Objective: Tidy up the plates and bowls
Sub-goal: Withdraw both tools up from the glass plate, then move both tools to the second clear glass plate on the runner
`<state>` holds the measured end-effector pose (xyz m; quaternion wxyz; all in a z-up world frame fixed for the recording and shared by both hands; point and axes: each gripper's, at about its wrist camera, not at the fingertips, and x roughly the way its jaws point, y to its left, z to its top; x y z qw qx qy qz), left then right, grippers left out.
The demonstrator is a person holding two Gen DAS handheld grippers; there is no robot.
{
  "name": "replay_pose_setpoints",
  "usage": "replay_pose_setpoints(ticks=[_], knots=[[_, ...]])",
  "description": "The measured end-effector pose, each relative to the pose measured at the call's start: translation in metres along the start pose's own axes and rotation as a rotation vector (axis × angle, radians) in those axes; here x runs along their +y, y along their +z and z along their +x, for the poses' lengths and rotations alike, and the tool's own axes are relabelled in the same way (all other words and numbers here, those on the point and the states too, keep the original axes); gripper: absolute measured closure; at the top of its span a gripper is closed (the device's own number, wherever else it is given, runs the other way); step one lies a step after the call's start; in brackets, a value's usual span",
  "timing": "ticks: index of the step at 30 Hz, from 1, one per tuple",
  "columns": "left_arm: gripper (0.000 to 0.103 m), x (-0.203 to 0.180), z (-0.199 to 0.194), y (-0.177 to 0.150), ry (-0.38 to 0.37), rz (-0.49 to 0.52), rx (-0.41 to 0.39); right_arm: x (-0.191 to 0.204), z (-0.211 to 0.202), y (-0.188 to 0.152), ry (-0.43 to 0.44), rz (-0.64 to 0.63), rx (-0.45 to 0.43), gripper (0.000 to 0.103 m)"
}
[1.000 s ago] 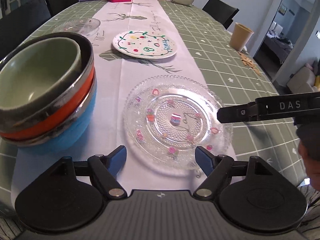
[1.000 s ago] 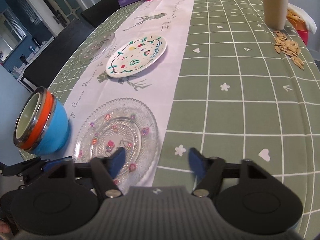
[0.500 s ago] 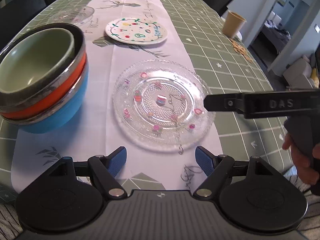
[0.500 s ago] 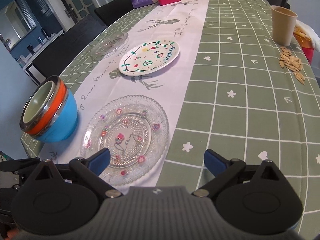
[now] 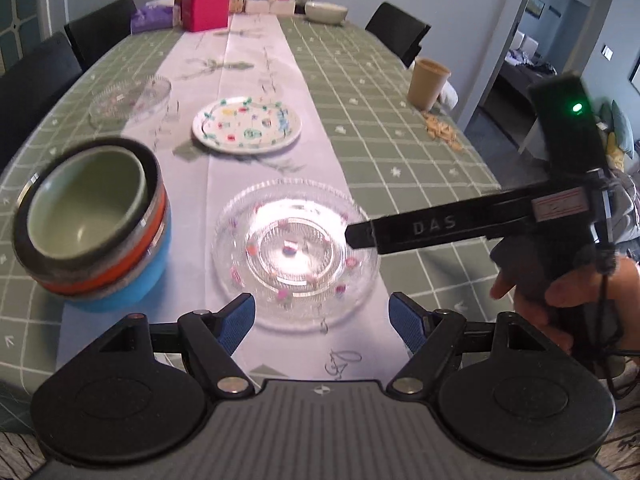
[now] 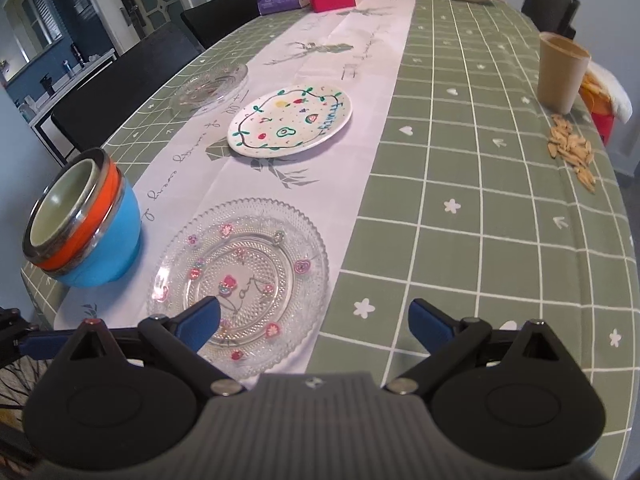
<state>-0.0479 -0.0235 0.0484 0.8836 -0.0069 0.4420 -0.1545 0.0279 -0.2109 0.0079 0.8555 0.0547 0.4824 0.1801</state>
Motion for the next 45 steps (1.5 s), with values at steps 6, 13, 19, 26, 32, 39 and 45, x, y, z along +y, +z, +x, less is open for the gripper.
replay_pose_setpoints(ticks=[6, 13, 19, 26, 32, 39, 45], knots=[[0.013, 0.008, -0.019, 0.012, 0.064, 0.007, -0.055, 0.006, -0.005, 0.012, -0.026, 0.024, -0.033, 0.005], [0.013, 0.034, -0.047, 0.036, 0.108, 0.002, -0.127, 0.044, -0.019, 0.027, -0.179, -0.083, -0.072, 0.005], [0.013, 0.070, -0.076, 0.065, 0.118, -0.034, -0.211, 0.066, -0.024, 0.055, -0.171, -0.073, -0.060, 0.005], [0.013, 0.135, -0.080, 0.108, 0.293, -0.128, -0.335, 0.091, -0.028, 0.108, -0.159, -0.104, -0.092, 0.003], [0.012, 0.200, -0.053, 0.142, 0.326, -0.207, -0.346, 0.101, -0.015, 0.148, -0.094, -0.093, -0.129, 0.003], [0.013, 0.250, -0.003, 0.172, 0.310, -0.163, -0.267, 0.109, 0.019, 0.187, -0.018, -0.046, -0.178, 0.004], [0.013, 0.267, 0.031, 0.197, 0.166, -0.149, -0.319, 0.099, 0.085, 0.210, 0.068, 0.155, -0.047, 0.025]])
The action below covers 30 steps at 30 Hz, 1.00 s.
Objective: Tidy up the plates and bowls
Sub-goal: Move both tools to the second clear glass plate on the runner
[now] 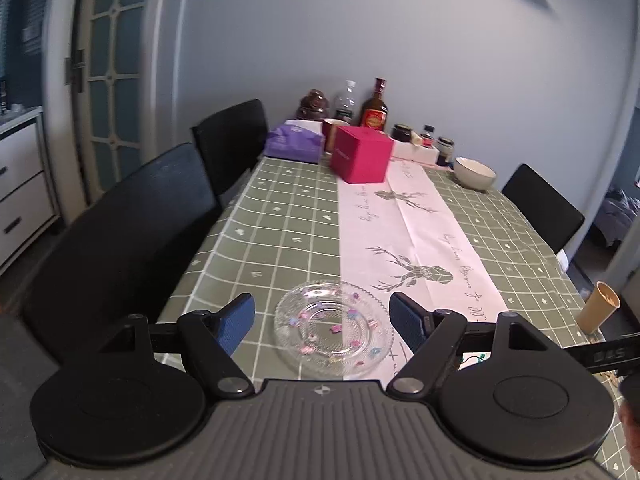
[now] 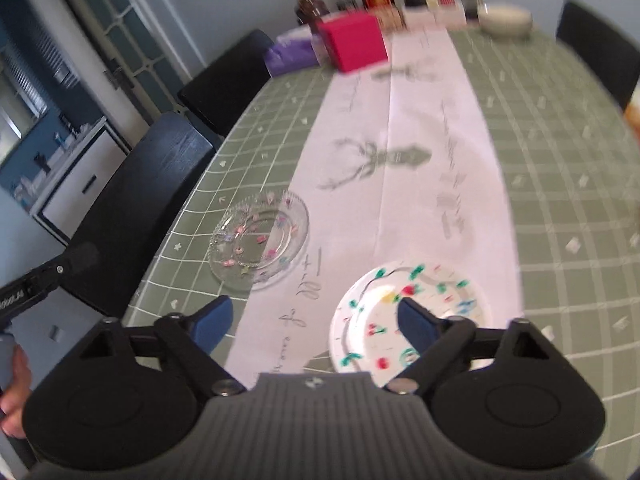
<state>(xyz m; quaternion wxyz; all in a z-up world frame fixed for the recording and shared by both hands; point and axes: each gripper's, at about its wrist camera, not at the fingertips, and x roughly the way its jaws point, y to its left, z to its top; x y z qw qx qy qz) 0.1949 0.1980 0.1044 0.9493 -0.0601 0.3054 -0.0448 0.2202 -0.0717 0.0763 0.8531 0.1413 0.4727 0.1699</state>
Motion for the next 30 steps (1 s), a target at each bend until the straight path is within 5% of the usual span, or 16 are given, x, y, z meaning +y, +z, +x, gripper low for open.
replay_pose_setpoints(ticks=[8, 17, 25, 30], knots=[[0.019, 0.019, 0.071, 0.005, -0.046, 0.009, 0.141, -0.007, 0.049, 0.017, 0.124, 0.046, -0.092, 0.039], [0.024, 0.051, 0.137, -0.005, -0.086, -0.104, 0.293, -0.007, 0.109, 0.035, 0.149, 0.112, -0.048, 0.062], [0.034, 0.079, 0.168, -0.016, -0.054, -0.200, 0.380, -0.015, 0.145, 0.039, 0.172, 0.191, -0.014, 0.063], [0.040, 0.091, 0.178, -0.020, -0.120, -0.288, 0.384, -0.024, 0.164, 0.039, 0.199, 0.248, 0.014, 0.063]])
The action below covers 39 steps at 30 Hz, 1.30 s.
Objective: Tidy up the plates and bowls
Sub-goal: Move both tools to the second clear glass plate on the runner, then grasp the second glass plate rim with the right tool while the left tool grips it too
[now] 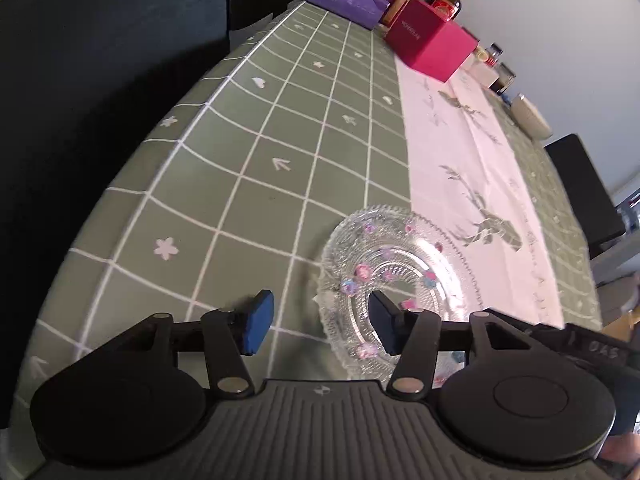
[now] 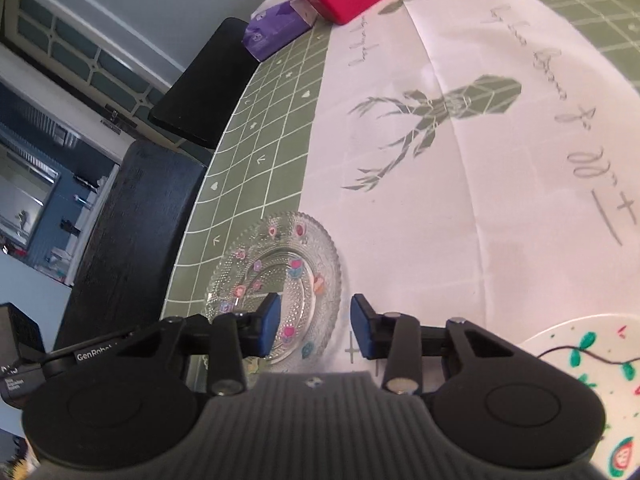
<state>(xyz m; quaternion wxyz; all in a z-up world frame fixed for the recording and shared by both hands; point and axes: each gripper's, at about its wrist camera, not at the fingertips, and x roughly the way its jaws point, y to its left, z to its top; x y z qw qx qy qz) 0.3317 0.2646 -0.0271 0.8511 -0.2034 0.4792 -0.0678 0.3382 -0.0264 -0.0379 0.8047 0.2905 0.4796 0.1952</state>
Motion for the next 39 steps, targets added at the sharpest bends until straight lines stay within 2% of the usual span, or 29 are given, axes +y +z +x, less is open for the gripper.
replay_pose_setpoints(ticks=[2, 8, 10, 13, 17, 20, 21, 23, 24, 27, 30, 34, 39], knots=[[0.040, -0.002, 0.001, -0.001, 0.004, 0.017, -0.019, -0.006, 0.005, 0.001, 0.026, 0.027, 0.013, 0.067], [0.041, -0.010, 0.001, -0.006, 0.031, 0.056, -0.038, -0.026, 0.015, 0.010, 0.131, 0.183, 0.057, 0.068], [0.041, -0.010, 0.002, -0.006, 0.004, 0.058, -0.025, -0.024, 0.015, 0.011, 0.132, 0.180, 0.059, 0.068], [0.041, -0.009, 0.005, -0.005, -0.085, 0.032, 0.019, -0.016, 0.016, 0.011, 0.113, 0.143, 0.061, 0.068], [0.044, -0.009, 0.005, -0.006, -0.088, 0.025, 0.012, -0.016, 0.018, 0.012, 0.108, 0.139, 0.061, 0.067], [0.047, -0.002, 0.005, -0.005, -0.103, -0.035, 0.012, -0.022, 0.019, 0.012, 0.124, 0.173, 0.071, 0.071], [0.049, 0.001, 0.005, -0.004, -0.109, -0.061, 0.013, -0.025, 0.020, 0.012, 0.124, 0.191, 0.080, 0.074], [0.063, 0.005, 0.005, -0.002, -0.091, -0.082, 0.022, -0.034, 0.021, 0.013, 0.106, 0.240, 0.103, 0.096], [0.073, 0.006, 0.004, -0.001, -0.078, -0.084, 0.023, -0.038, 0.022, 0.013, 0.105, 0.260, 0.112, 0.101], [0.091, 0.009, 0.004, -0.004, -0.048, -0.063, 0.011, -0.044, 0.022, 0.011, 0.132, 0.279, 0.116, 0.102], [0.091, 0.011, 0.003, -0.004, -0.056, -0.053, 0.005, -0.039, 0.021, 0.010, 0.114, 0.254, 0.109, 0.101], [0.090, 0.002, 0.001, -0.009, -0.034, 0.037, -0.026, -0.028, 0.019, 0.011, 0.076, 0.195, 0.098, 0.100], [0.090, 0.002, 0.000, -0.009, -0.044, 0.037, -0.016, -0.029, 0.016, 0.008, 0.079, 0.182, 0.081, 0.100]])
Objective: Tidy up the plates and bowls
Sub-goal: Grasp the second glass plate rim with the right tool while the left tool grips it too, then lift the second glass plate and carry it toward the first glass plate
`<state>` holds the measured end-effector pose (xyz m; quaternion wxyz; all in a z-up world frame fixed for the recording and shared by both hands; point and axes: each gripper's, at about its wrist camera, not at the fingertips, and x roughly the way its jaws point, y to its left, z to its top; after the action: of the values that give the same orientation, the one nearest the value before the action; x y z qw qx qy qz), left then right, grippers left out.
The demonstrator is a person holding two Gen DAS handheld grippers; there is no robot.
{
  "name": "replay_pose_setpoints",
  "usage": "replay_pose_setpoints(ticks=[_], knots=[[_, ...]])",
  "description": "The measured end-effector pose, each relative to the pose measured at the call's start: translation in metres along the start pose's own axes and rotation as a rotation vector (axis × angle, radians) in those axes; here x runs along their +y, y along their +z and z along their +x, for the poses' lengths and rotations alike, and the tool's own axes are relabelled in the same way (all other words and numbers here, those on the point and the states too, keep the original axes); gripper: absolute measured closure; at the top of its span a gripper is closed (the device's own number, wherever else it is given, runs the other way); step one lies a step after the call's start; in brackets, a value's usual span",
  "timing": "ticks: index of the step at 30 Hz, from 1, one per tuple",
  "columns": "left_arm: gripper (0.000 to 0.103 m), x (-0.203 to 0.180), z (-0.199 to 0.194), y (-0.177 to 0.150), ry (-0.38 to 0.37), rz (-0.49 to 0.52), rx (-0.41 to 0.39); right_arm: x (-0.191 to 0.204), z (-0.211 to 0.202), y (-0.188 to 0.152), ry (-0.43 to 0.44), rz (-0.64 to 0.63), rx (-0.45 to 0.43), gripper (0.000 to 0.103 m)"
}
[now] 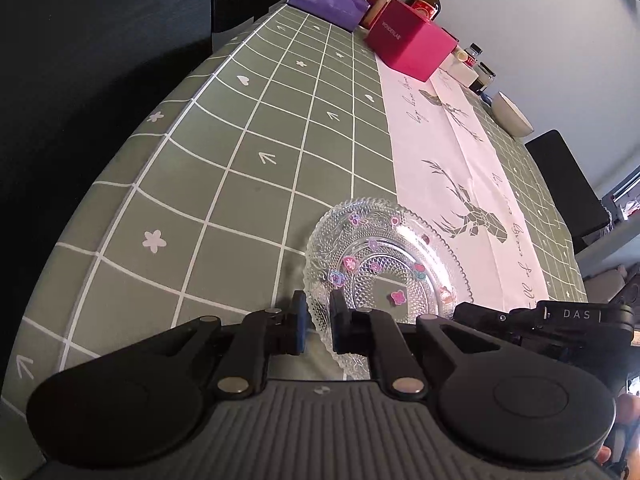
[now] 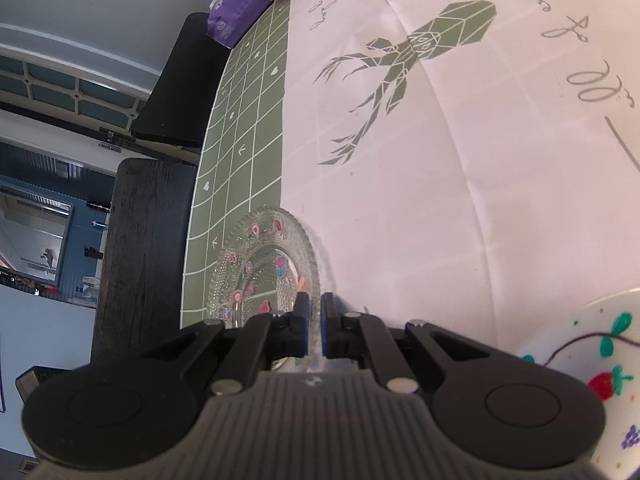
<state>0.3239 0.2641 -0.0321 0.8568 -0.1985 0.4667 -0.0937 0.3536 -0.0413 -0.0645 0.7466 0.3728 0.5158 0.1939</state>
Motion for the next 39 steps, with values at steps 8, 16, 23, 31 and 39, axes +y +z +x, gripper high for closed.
replay_pose_setpoints(ticks=[8, 16, 23, 31, 39], knots=[[0.090, -0.014, -0.008, -0.002, -0.013, 0.055, -0.008, -0.008, -0.013, -0.007, 0.024, 0.016, -0.020, 0.099], [0.089, -0.034, -0.025, -0.011, -0.054, 0.095, -0.011, -0.006, -0.042, -0.011, 0.035, 0.001, -0.048, 0.099], [0.089, -0.063, -0.045, -0.021, -0.149, 0.133, -0.007, -0.010, -0.091, -0.017, 0.055, 0.009, -0.078, 0.099], [0.088, -0.108, -0.065, -0.045, -0.220, 0.234, 0.046, -0.019, -0.164, -0.044, 0.065, -0.008, -0.131, 0.099], [0.088, -0.143, -0.071, -0.077, -0.321, 0.281, 0.164, -0.039, -0.232, -0.082, 0.065, 0.032, -0.169, 0.099]])
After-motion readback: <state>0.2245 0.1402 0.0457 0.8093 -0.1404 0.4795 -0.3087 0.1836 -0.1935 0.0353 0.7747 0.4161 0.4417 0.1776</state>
